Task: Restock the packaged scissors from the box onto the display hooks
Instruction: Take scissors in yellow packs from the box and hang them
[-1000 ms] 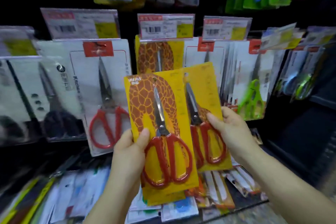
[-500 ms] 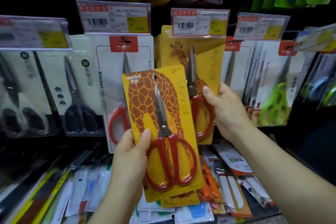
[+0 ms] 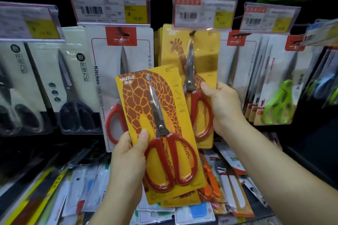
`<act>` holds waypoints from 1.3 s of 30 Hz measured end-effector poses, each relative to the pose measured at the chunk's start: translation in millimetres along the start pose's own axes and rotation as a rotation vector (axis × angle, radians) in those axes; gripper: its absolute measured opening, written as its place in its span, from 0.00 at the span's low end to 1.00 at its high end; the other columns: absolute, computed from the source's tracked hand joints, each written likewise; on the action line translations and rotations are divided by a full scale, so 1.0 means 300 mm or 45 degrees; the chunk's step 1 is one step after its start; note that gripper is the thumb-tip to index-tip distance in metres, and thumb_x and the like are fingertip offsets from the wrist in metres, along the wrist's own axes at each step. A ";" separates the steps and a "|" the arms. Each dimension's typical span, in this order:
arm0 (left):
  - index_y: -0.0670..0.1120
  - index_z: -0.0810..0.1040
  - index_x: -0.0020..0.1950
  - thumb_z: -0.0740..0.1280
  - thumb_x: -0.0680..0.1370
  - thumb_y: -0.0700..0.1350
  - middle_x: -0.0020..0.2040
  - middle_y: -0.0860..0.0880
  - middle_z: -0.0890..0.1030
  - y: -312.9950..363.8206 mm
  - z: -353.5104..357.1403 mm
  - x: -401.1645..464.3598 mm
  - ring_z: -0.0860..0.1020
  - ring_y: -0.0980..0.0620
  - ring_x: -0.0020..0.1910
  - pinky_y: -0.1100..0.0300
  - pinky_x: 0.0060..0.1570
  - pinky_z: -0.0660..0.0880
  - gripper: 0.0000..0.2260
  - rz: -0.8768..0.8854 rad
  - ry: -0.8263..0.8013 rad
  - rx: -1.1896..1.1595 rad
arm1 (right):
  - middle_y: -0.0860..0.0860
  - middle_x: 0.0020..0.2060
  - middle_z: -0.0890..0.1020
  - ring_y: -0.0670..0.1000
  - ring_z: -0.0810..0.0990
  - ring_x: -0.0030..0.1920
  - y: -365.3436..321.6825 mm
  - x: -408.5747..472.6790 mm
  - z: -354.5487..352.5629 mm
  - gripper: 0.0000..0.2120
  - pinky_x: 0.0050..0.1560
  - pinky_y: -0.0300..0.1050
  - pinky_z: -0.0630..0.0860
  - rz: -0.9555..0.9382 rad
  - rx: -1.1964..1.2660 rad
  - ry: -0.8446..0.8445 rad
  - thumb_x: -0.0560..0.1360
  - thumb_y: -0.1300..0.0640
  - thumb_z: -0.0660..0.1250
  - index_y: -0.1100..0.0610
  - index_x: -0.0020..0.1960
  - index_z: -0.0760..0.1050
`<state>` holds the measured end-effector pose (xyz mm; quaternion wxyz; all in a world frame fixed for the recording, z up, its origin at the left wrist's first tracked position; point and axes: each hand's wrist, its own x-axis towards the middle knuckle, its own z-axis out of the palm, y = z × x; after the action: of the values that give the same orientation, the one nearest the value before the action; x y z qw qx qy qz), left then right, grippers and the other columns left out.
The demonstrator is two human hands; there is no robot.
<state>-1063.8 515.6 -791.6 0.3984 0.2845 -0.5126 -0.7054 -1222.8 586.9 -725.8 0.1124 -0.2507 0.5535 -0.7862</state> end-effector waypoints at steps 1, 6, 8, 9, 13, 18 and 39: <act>0.45 0.79 0.48 0.62 0.79 0.44 0.47 0.38 0.84 -0.001 -0.001 0.000 0.82 0.42 0.43 0.47 0.42 0.81 0.07 -0.003 0.004 -0.002 | 0.55 0.39 0.84 0.55 0.83 0.41 0.002 -0.003 0.002 0.07 0.48 0.56 0.81 0.006 -0.011 0.008 0.77 0.61 0.63 0.56 0.43 0.77; 0.45 0.78 0.46 0.63 0.79 0.44 0.45 0.38 0.84 -0.011 -0.005 0.003 0.81 0.44 0.39 0.50 0.37 0.82 0.06 -0.018 0.006 0.032 | 0.55 0.40 0.82 0.57 0.82 0.44 0.008 0.065 0.027 0.05 0.54 0.60 0.78 0.055 -0.222 0.001 0.77 0.58 0.64 0.56 0.42 0.75; 0.45 0.79 0.47 0.63 0.79 0.44 0.43 0.39 0.84 -0.016 -0.007 0.007 0.82 0.46 0.36 0.52 0.32 0.81 0.06 -0.027 0.009 0.035 | 0.55 0.44 0.83 0.56 0.82 0.47 0.023 0.090 0.025 0.07 0.54 0.57 0.78 0.081 -0.279 0.032 0.76 0.54 0.66 0.57 0.49 0.76; 0.45 0.79 0.47 0.63 0.79 0.44 0.42 0.40 0.84 -0.018 -0.008 0.009 0.82 0.47 0.35 0.54 0.31 0.81 0.06 -0.032 0.011 0.036 | 0.54 0.48 0.82 0.54 0.81 0.49 0.037 0.094 0.013 0.12 0.54 0.53 0.78 0.071 -0.366 0.088 0.75 0.52 0.66 0.58 0.54 0.75; 0.43 0.77 0.47 0.63 0.79 0.44 0.41 0.41 0.83 -0.027 -0.009 0.011 0.82 0.46 0.35 0.51 0.33 0.81 0.06 -0.047 0.011 0.075 | 0.49 0.52 0.78 0.48 0.77 0.53 0.080 -0.009 -0.044 0.16 0.47 0.38 0.71 -0.127 -0.684 0.154 0.75 0.44 0.65 0.54 0.55 0.75; 0.45 0.78 0.45 0.63 0.79 0.41 0.43 0.41 0.84 -0.054 0.029 -0.011 0.82 0.42 0.42 0.45 0.45 0.80 0.05 -0.022 -0.001 0.112 | 0.49 0.46 0.85 0.48 0.84 0.47 0.140 -0.174 -0.069 0.13 0.52 0.49 0.79 0.198 -0.446 -0.454 0.73 0.46 0.65 0.51 0.54 0.75; 0.49 0.72 0.43 0.60 0.80 0.49 0.45 0.44 0.80 0.196 0.266 0.090 0.81 0.40 0.50 0.44 0.51 0.79 0.08 0.245 -0.082 0.296 | 0.54 0.46 0.83 0.55 0.82 0.49 -0.087 0.002 -0.038 0.05 0.56 0.59 0.78 -0.127 -0.268 -0.126 0.79 0.60 0.61 0.51 0.47 0.73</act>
<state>-1126.5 522.8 -710.7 0.4118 0.2555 -0.6283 -0.6086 -1226.7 605.4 -704.3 0.0735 -0.3270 0.6137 -0.7149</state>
